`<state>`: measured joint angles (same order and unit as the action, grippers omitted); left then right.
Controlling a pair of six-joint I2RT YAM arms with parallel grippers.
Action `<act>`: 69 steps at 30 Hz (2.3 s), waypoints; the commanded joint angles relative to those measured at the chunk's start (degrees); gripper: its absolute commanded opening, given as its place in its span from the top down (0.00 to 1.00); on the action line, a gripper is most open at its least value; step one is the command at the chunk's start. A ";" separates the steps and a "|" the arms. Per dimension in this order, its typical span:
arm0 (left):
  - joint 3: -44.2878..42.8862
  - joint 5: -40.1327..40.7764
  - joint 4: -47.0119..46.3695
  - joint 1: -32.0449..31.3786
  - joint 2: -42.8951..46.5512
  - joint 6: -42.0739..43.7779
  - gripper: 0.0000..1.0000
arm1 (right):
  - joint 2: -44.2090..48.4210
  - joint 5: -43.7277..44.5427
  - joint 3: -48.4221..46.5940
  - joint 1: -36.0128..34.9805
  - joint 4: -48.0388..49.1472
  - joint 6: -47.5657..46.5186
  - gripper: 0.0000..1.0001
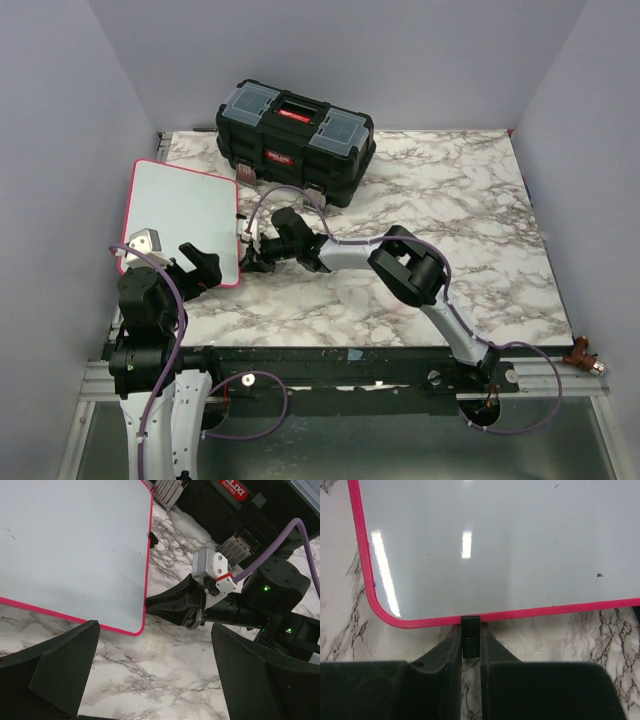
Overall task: Write a sentence on the whiteboard
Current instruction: Move the whiteboard to the center of the board.
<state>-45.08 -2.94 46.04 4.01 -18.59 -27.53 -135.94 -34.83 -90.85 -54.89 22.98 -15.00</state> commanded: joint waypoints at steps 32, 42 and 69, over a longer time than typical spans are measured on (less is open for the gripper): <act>0.43 0.94 0.23 1.30 1.02 -0.24 0.04 | 20.79 22.58 33.59 -4.82 7.25 9.64 0.99; 0.26 1.15 0.54 1.27 1.32 -0.33 0.04 | 26.86 31.84 41.42 -7.73 6.32 14.85 0.99; -0.01 -0.30 0.10 1.44 0.49 0.41 0.02 | 44.31 41.46 62.44 -10.13 4.77 25.62 0.99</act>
<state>-45.06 -2.83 46.17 4.93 -17.89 -27.49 -93.17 1.37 -31.68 -64.69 32.51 6.35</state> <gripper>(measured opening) 0.984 0.153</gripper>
